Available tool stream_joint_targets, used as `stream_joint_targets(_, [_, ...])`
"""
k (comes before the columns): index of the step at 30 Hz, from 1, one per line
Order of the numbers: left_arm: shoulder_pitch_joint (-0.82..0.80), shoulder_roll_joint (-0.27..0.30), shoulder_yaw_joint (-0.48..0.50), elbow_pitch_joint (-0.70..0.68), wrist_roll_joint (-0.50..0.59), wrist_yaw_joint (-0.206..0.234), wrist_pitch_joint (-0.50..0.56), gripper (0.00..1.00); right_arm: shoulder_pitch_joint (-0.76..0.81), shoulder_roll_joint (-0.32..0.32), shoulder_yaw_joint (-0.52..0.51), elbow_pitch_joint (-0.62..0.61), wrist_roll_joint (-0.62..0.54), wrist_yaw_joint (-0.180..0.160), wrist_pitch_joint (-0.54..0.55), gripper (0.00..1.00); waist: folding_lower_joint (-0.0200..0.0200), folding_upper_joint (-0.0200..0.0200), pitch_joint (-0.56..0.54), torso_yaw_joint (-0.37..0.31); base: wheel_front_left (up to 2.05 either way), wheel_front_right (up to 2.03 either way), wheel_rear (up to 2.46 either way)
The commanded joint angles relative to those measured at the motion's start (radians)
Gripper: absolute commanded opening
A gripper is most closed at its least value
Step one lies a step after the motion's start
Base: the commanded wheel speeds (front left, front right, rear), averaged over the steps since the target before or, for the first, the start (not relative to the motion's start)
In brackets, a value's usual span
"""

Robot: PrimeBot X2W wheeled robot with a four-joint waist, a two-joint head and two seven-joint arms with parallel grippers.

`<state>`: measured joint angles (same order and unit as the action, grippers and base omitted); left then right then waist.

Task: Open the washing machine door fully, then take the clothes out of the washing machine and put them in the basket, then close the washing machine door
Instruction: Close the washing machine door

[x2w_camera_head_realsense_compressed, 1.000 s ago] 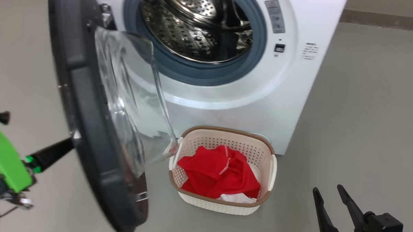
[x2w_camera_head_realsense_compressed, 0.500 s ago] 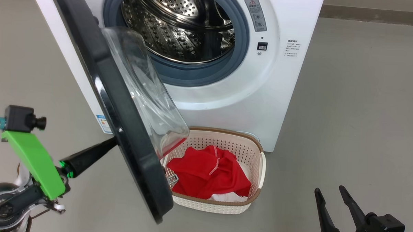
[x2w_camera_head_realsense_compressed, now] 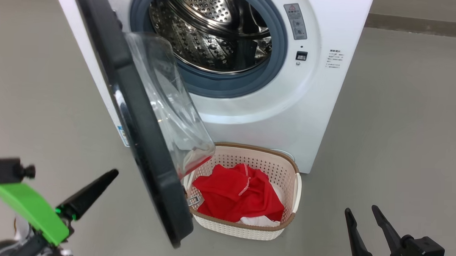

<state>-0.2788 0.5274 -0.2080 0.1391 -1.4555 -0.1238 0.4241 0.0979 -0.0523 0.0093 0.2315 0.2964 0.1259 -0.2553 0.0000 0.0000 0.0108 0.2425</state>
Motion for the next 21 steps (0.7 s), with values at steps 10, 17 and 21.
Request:
stream_joint_targets(10, [0.126,0.028,0.038,0.034,-0.002,-0.007,-0.190,1.00,-0.044,-0.003,0.040,-0.015,0.003,0.005,-0.006,1.00,0.0000,0.0000,-0.008,0.023,0.00,0.00,0.00])
stream_joint_targets(17, [0.202,0.008,0.010,0.068,0.039,-0.007,-0.331,1.00,-0.064,-0.002,0.047,-0.013,0.004,0.005,-0.006,1.00,0.0000,0.0000,-0.002,0.022,0.00,0.00,0.00])
stream_joint_targets(21, [0.236,-0.017,-0.021,0.103,0.062,-0.007,-0.439,1.00,-0.071,-0.001,0.048,-0.012,0.004,0.005,-0.006,1.00,0.0000,0.0000,0.003,0.022,0.00,0.00,0.00])
